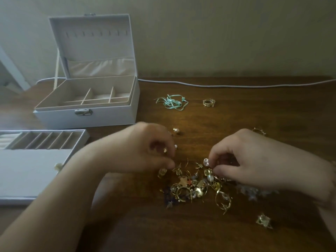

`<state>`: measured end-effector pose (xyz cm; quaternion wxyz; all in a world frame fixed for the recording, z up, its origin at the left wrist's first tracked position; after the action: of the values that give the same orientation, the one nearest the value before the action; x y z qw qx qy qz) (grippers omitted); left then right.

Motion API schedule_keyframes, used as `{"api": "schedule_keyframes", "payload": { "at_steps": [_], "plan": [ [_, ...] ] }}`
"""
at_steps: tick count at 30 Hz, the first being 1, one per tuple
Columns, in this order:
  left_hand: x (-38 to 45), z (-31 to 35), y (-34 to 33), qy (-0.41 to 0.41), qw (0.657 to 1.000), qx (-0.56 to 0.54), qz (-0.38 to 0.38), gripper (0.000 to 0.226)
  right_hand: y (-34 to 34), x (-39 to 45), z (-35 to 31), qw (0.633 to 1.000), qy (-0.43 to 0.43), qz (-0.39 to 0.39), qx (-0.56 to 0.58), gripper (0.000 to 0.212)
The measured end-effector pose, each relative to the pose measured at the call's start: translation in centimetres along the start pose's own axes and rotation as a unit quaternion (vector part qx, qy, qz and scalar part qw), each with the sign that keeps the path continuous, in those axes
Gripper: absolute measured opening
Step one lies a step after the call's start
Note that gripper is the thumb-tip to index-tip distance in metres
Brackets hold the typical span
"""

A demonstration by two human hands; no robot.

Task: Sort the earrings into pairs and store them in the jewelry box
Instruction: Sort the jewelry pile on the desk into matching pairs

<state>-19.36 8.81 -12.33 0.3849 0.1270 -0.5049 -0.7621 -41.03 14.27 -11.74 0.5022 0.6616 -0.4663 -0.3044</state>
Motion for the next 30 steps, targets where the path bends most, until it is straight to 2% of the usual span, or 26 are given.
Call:
{"api": "schedule_keyframes", "payload": {
  "at_steps": [3,7,10,14,20,23,27,30],
  "plan": [
    [-0.1,2.4,-1.6,-0.048,0.994,0.051,-0.081,0.025,0.3,-0.1,-0.3,1.000,0.008,0.019,0.010,0.010],
    [-0.3,3.8,-2.8,-0.079,0.989,0.095,-0.086,0.029,0.4,-0.2,-0.8,0.998,0.025,0.062,-0.010,0.015],
    [-0.2,4.2,-3.1,-0.098,0.988,0.084,-0.086,0.019,0.6,-0.3,-1.0,0.996,0.030,0.082,-0.015,0.016],
    [-0.1,4.0,-2.7,-0.053,0.991,0.013,-0.121,0.013,0.7,-0.4,-1.5,0.997,0.034,0.067,0.003,0.018],
    [0.2,3.1,-1.5,0.031,0.991,-0.087,-0.098,0.021,0.9,-0.4,-1.5,0.996,0.038,0.072,0.025,0.019],
    [0.2,3.0,-1.0,0.073,0.986,-0.133,-0.064,0.025,0.8,-0.3,-1.4,0.997,0.029,0.052,0.043,0.023],
    [0.5,2.6,-0.3,0.116,0.957,-0.245,0.103,0.028,0.6,0.1,-1.9,0.979,-0.001,0.095,0.180,0.036],
    [0.6,3.0,-0.8,0.100,0.950,-0.248,0.159,0.031,0.3,0.3,-2.4,0.950,-0.031,0.140,0.279,0.023]
  ]
}}
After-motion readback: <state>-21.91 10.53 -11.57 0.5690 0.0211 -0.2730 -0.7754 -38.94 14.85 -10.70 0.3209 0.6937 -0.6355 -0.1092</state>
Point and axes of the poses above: each hand's wrist, its own x-axis towards the middle knuckle, its own y-axis out of the back of the hand, z = x × y, the point moved 3 cm from there along x, towards the middle knuckle, and after that the axes turned 10 degrees about z, right-handed, at the moved point
